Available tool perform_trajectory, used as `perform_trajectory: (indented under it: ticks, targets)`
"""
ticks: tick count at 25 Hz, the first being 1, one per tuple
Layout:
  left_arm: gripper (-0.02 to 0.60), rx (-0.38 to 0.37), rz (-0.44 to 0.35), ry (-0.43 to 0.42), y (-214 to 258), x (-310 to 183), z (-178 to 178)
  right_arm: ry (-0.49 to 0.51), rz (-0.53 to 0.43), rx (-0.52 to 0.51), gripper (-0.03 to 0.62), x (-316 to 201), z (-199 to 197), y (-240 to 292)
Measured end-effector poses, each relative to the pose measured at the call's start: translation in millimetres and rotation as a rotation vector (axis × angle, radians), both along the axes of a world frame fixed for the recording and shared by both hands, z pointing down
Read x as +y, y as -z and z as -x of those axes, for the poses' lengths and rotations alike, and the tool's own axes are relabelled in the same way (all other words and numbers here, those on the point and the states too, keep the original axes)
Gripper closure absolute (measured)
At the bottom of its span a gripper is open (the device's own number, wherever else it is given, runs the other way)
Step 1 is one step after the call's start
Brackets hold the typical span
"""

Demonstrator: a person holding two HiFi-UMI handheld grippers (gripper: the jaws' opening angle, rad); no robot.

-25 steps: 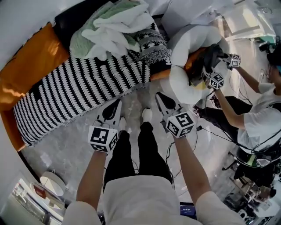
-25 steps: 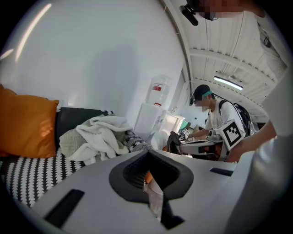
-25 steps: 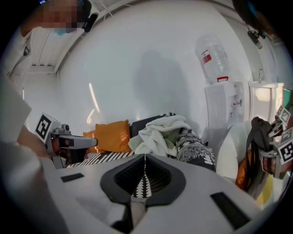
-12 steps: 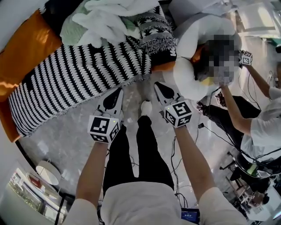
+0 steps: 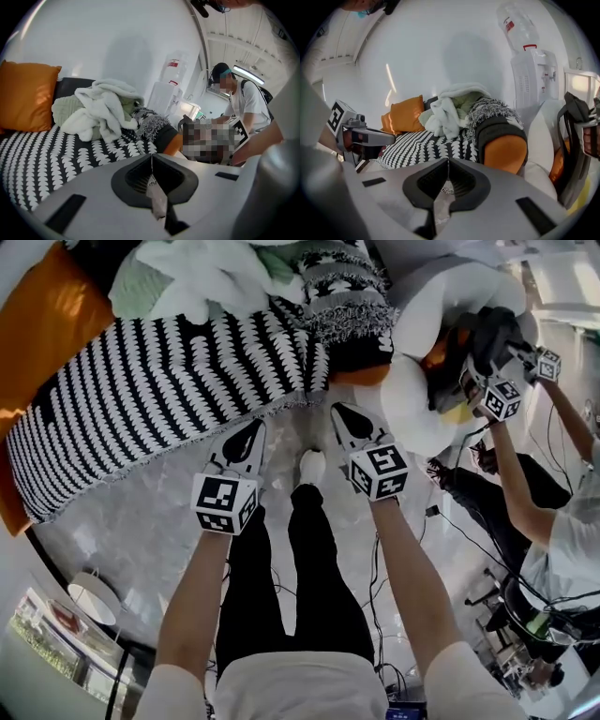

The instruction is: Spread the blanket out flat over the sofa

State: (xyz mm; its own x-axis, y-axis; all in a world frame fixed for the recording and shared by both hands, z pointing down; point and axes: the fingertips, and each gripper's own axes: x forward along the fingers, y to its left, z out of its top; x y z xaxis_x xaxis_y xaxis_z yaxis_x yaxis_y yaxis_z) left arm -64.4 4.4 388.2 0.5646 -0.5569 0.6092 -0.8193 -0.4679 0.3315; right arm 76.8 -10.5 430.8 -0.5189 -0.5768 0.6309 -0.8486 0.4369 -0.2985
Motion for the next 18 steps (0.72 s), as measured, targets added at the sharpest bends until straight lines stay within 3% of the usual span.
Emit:
perform_trajectory:
  ticks: [18]
  targets:
    - [0.546,-0.129,0.103,0.001,-138,8,4,0.06,0.082,0.097,0.566,-1,5,-125]
